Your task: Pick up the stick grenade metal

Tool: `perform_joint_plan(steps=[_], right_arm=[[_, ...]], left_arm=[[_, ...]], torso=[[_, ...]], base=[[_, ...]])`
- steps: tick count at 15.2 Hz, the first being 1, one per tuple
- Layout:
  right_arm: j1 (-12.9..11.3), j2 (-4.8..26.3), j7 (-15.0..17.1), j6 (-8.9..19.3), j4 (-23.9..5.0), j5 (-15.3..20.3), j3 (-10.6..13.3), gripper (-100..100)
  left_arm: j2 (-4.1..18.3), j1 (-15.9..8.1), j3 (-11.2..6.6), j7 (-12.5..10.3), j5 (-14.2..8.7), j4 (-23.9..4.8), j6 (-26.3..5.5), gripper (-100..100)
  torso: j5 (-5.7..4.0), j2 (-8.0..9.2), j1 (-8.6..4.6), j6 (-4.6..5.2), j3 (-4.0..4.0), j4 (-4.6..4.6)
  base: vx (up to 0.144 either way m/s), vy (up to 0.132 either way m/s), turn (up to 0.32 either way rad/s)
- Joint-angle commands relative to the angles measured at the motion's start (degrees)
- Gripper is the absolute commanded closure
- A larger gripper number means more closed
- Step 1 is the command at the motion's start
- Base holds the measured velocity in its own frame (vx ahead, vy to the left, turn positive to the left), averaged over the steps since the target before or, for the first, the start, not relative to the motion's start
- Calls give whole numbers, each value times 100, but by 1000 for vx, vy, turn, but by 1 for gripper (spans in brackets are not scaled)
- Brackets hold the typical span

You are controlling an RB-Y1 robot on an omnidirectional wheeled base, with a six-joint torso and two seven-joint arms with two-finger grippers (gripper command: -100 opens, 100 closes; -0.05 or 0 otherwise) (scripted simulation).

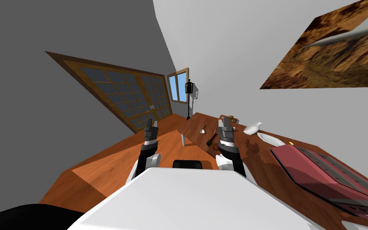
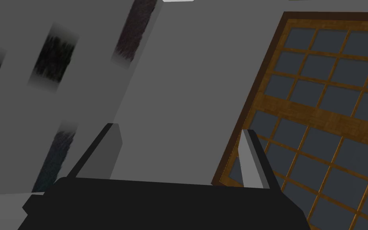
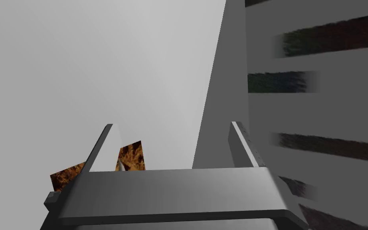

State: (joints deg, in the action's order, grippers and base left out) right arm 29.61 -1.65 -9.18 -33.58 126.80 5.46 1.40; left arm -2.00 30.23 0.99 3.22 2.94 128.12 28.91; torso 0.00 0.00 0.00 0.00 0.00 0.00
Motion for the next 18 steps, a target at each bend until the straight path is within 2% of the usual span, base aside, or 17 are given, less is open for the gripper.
perform_joint_plan(steps=[1,4,5,6,7,8,9,10,11,12,13,14,15,16,17,18], right_arm=[[-59,230,-6,2,-60,37,2,-100],[-205,588,-20,10,-204,129,11,-100],[-205,600,-20,10,-204,129,11,-100],[-310,801,-29,15,-305,195,21,-100],[-310,801,-29,15,-305,195,21,-100],[-433,1003,-40,21,-425,274,37,-100],[-433,1008,-40,21,-425,274,37,-100],[-573,1207,-52,29,-562,367,60,-100],[-573,1218,-52,29,-562,367,60,-100],[-727,1411,-66,37,-718,474,91,-100],[-727,1431,-66,37,-718,474,91,-100],[-894,1631,-81,48,-893,595,132,-100],[-894,1645,-81,48,-893,595,132,-100],[-1071,1845,-98,60,-1088,730,184,-100],[-1071,1860,-98,60,-1088,730,184,-100],[-1257,2060,-117,75,-1302,880,248,-100]], left_arm=[[0,0,0,0,0,0,0,0],[-1,-2,1,0,0,0,0,0],[-1,-2,1,0,0,0,0,0],[-1,-1,1,0,0,0,0,0],[0,-1,1,0,0,0,0,0],[0,-1,1,0,0,0,0,0],[0,-2,1,0,0,0,0,0],[0,-1,0,0,0,0,0,0],[0,-1,0,0,0,0,0,0],[0,-1,0,0,0,0,0,0],[0,-1,0,0,0,0,0,0],[0,-1,0,0,0,0,0,0],[0,-1,0,0,0,0,0,0],[0,-1,0,0,0,0,0,0],[0,-2,0,0,0,0,0,0],[1,-1,0,0,0,0,0,0]], torso=[[0,0,0,0,0,0],[3,37,13,-1,20,7],[3,38,15,-2,22,8],[3,35,14,-1,20,8],[3,31,10,-2,18,7],[2,26,6,-2,16,6],[1,23,0,-4,13,5],[-1,21,-5,-2,12,5],[-1,20,-8,-3,12,4],[-2,19,-10,-2,11,4],[-2,19,-12,-4,11,4],[-3,19,-13,-2,11,4],[-3,19,-16,-4,11,4],[-4,18,-18,-3,10,4],[-5,18,-24,-5,10,4],[-6,19,-26,-2,11,4]], base=[[-39,27,61],[-106,42,98],[-73,35,69],[-62,25,95],[-49,11,95],[-47,-4,175],[-47,-13,142],[-48,-16,142],[-46,-17,119],[-52,-18,142],[-49,-23,142],[-48,-31,198],[-45,-37,168],[-52,-51,203],[-53,-52,168],[-58,-50,204]])
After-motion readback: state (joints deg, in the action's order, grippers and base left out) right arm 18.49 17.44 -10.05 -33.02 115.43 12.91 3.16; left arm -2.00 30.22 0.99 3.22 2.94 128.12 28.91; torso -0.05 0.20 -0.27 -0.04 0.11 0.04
